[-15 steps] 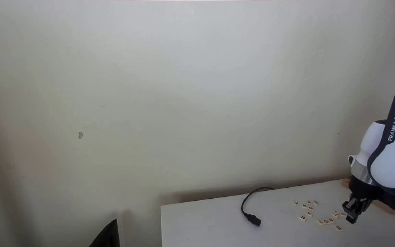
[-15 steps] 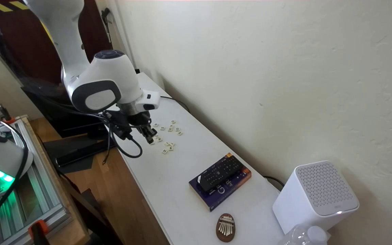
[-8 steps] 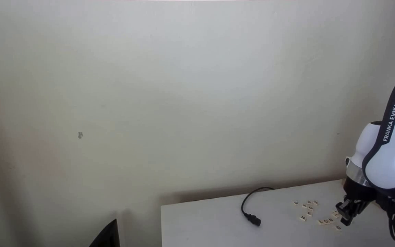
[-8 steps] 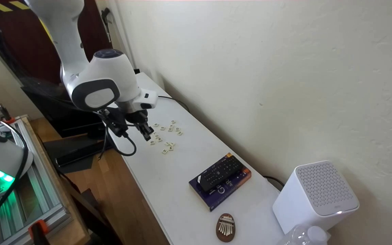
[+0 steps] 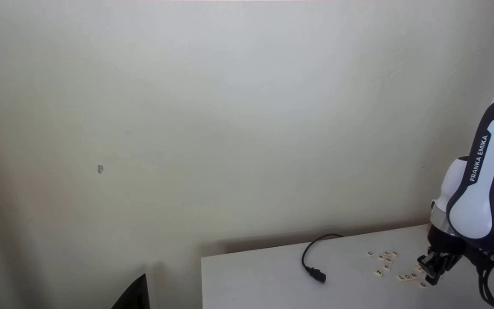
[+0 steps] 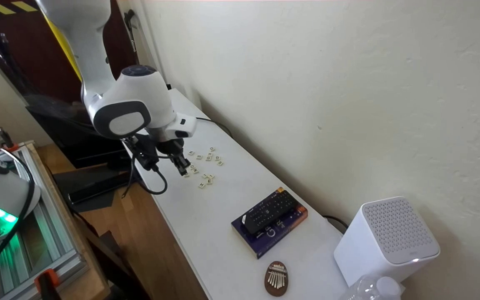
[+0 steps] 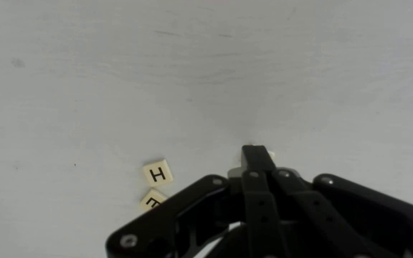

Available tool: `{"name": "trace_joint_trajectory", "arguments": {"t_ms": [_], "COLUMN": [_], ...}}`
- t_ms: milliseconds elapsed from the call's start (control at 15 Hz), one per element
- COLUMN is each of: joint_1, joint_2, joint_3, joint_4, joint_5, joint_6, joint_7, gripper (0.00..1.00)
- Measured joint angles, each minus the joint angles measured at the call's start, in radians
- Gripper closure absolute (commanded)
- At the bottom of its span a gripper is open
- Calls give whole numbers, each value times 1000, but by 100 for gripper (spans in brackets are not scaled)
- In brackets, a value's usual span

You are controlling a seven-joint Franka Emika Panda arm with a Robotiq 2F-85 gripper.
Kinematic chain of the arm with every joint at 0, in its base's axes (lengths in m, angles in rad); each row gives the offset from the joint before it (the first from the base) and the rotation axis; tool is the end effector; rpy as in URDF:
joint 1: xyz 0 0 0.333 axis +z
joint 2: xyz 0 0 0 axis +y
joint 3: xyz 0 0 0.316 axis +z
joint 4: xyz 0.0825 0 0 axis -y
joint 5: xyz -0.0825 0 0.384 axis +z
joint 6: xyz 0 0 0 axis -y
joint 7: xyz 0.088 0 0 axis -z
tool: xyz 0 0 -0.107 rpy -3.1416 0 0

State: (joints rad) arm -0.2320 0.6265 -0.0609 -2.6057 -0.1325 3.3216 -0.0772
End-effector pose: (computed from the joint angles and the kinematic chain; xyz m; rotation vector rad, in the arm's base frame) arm 0.3816 -0.1062 0.0521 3.1038 -0.1104 0.1292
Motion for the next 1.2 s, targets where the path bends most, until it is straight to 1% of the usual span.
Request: {"name": "trace_joint_trajectory", "arguments": {"t_ms": [467, 800, 1200], "joint_1": [1, 2, 19], "joint_2": [55, 58, 66], "joint_3": [0, 0, -25], "joint_4": [53, 76, 98], "joint_5": [4, 16, 41], "joint_6": [-21, -41, -46], "joint_7": [11, 15, 18], "gripper": [100, 100, 100]}}
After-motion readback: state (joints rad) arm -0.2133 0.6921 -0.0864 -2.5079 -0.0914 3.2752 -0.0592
